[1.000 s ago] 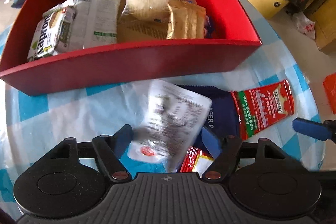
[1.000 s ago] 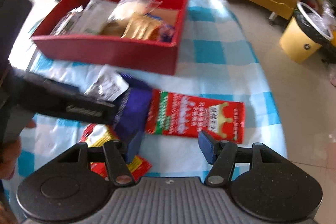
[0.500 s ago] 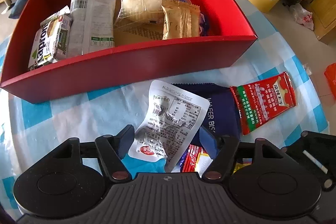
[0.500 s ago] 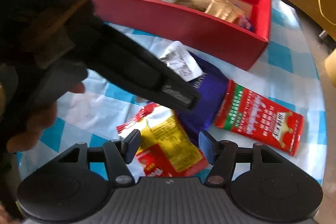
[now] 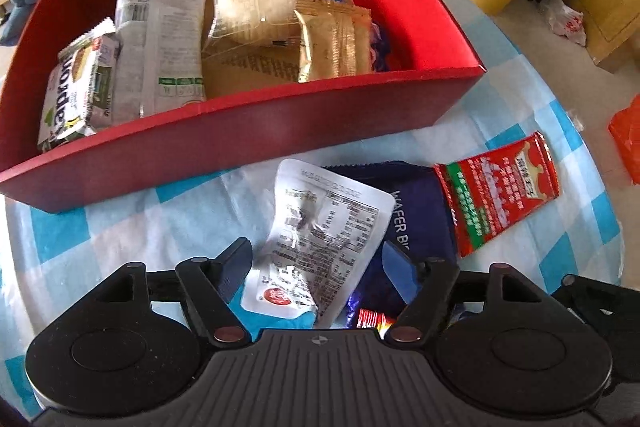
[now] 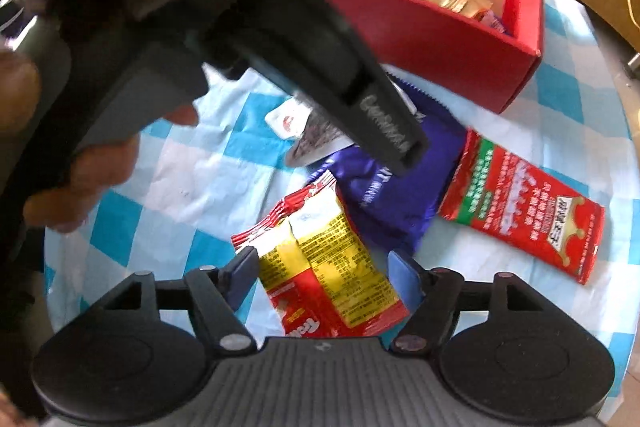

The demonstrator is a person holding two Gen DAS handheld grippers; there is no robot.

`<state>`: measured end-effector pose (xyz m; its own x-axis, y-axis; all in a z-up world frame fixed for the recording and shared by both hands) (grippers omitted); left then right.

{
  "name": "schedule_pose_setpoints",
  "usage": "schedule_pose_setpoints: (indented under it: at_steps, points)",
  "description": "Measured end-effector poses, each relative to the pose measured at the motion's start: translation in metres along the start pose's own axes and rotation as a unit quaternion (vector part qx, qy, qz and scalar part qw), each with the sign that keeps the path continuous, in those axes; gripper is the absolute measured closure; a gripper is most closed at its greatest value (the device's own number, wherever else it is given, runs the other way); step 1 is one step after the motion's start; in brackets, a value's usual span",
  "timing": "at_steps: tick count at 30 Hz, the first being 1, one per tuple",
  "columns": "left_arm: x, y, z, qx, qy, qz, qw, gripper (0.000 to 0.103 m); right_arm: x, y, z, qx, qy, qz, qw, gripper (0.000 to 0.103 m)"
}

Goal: Organize snacks
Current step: 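Grasp the red-and-yellow Trolli bag with the right tool while the left tool approaches the white printed packet, then grasp the white printed packet with the left tool while the right tool lifts the Trolli bag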

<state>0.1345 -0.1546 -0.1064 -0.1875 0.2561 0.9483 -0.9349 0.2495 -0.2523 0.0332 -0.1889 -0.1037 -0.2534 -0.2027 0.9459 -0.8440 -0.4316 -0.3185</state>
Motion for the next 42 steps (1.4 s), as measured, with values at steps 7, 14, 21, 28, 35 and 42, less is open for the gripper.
schedule_pose_setpoints:
  at_steps: [7, 14, 21, 28, 35, 42]
  points:
    - [-0.001, 0.002, 0.005, -0.024, 0.011, -0.004, 0.9997, 0.027, 0.005, 0.0, 0.002, -0.028, 0.02, 0.011, 0.999, 0.051]
    - [0.004, 0.007, 0.005, -0.023, 0.018, -0.007, 0.9995, 0.036, 0.017, 0.01, 0.011, -0.073, 0.021, 0.026, 0.997, 0.066]
    - [0.006, 0.009, 0.007, -0.038, 0.004, -0.001, 0.9993, 0.032, 0.021, 0.026, 0.01, -0.09, 0.018, 0.025, 0.995, 0.064]
    - [-0.001, 0.014, 0.011, -0.067, -0.003, -0.011, 0.9977, 0.017, 0.013, 0.023, -0.007, -0.029, 0.004, 0.007, 1.0, 0.037]
    - [0.001, 0.024, 0.021, -0.095, 0.002, -0.01, 0.9955, 0.032, -0.002, 0.026, -0.005, -0.009, 0.039, -0.014, 0.999, 0.046]
    - [0.007, 0.034, 0.016, -0.091, 0.001, -0.014, 0.9958, 0.04, 0.005, 0.034, 0.001, -0.042, 0.052, -0.008, 0.998, 0.055]
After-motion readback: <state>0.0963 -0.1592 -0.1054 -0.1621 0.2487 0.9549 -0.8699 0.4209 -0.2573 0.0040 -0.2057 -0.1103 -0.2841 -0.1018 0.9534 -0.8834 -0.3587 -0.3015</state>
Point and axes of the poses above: each gripper's, at about its wrist camera, not at the fingertips, and x roughly against the way its jaws point, z to its right, y to its underside, the point moved 8 cm from there along -x, roughly the way its jaws point, and after that the axes turned 11 degrees about x, right-handed, at the moved point
